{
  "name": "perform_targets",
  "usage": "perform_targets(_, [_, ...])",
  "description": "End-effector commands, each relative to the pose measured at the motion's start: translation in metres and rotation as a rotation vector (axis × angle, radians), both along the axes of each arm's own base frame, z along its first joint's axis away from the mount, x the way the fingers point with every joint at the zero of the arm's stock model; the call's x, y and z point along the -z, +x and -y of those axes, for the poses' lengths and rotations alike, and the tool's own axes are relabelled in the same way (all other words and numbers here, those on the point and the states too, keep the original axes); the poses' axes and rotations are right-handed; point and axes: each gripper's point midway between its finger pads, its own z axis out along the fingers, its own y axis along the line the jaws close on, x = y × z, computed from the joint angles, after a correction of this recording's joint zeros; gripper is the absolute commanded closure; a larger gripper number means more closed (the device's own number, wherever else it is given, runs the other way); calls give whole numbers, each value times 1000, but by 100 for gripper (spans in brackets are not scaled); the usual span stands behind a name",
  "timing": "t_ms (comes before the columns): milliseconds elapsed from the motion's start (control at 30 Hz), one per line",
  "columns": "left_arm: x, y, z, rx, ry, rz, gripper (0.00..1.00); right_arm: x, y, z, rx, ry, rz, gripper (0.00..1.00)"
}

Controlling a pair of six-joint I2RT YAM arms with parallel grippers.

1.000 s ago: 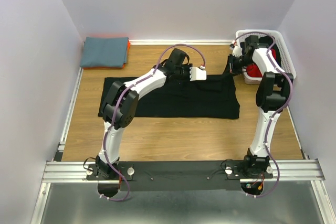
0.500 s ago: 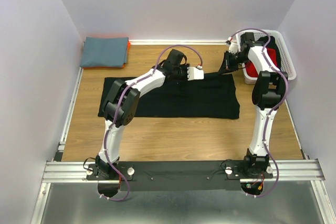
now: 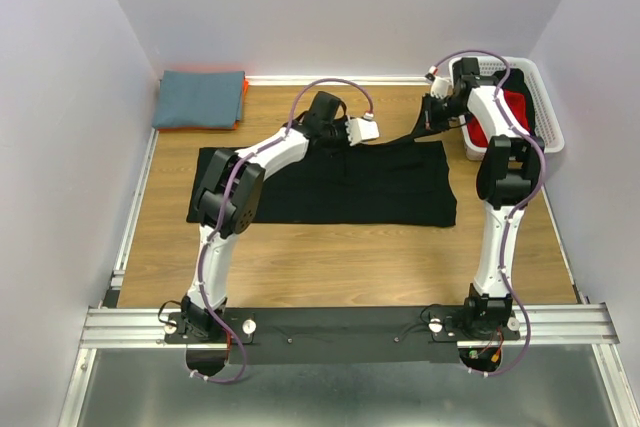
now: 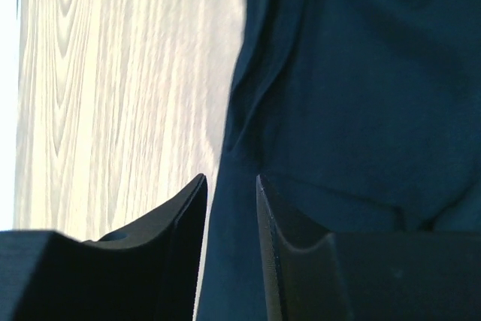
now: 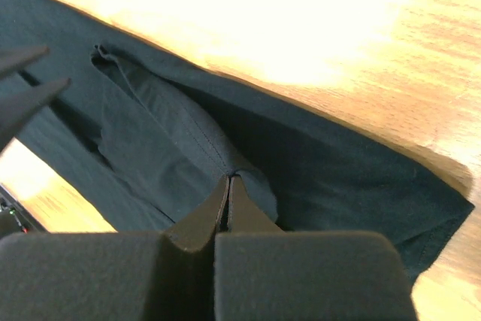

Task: Fold and stack the t-shirts
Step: Fold the tshirt

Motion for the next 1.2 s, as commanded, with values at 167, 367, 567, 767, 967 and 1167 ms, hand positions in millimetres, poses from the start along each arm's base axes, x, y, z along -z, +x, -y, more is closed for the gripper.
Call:
perform_targets(167, [-53, -10, 4, -55, -201, -127, 58, 4, -12, -11, -14, -12, -23, 99])
perform_targets(367, [-45, -1, 19, 12, -195, -183, 53, 3, -9, -13, -16, -14, -17, 99])
perform_targets(567, [-32, 0, 34, 107, -174, -256, 53, -2, -7, -15, -18, -1, -6, 99])
perform_targets(767, [-15, -11, 36, 171, -145, -300, 49, -11, -9, -20, -26, 28, 1, 99])
perform_targets(967, [-1, -12, 35, 186, -128, -322, 45, -19, -18, -26, -43, 57, 1, 99])
perform_targets(1167, [8, -7, 36, 178, -103, -313, 44, -26, -29, -32, -58, 87, -8, 99])
